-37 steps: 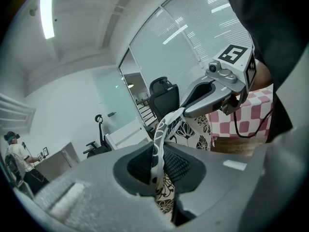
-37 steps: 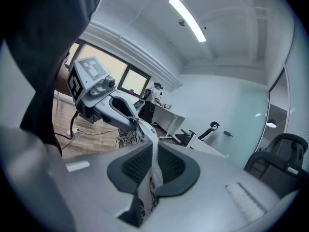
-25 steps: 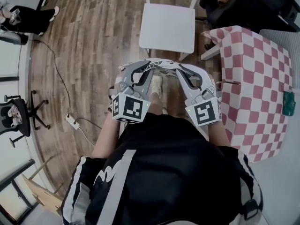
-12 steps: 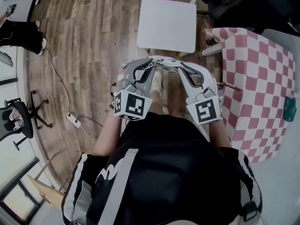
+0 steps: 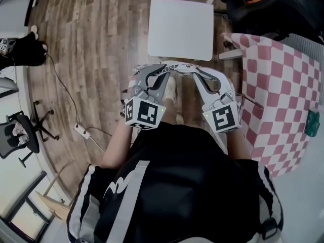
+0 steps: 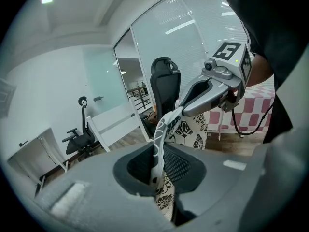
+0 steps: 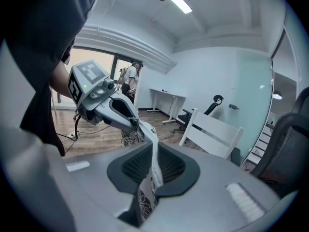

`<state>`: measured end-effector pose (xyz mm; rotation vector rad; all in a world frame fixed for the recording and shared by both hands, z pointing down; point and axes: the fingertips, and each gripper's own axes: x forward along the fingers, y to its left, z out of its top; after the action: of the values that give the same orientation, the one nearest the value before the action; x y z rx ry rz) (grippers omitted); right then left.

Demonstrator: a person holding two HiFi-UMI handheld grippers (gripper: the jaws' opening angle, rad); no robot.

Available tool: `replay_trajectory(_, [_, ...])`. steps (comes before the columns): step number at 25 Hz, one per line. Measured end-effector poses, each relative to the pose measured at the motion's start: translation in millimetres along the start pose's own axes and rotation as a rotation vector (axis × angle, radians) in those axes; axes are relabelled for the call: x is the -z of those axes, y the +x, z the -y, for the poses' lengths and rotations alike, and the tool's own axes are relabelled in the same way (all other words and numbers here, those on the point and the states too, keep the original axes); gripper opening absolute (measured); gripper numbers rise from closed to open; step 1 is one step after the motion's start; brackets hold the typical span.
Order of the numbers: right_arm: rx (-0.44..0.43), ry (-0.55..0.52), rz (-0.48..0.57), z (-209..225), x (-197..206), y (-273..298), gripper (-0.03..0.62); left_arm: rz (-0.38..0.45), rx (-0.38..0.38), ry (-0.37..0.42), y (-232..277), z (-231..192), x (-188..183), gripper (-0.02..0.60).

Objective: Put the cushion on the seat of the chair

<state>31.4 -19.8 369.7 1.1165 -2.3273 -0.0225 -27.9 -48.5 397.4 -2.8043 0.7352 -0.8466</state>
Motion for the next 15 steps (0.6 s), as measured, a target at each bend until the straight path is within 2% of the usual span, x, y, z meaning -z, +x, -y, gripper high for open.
replay_trajectory(10, [-0.010, 0.049, -0.082, 22.2, 16.3, 32.6, 0.026, -0.020, 0.067, -0.008, 34.7, -26.9, 12.4, 0.035])
replay_trajectory(15, [-0.010, 0.021, -0.099, 37.1, 29.4, 49.3, 0.026, -0.028, 0.100, -0.014, 55.7, -38.7, 19.0, 0.035])
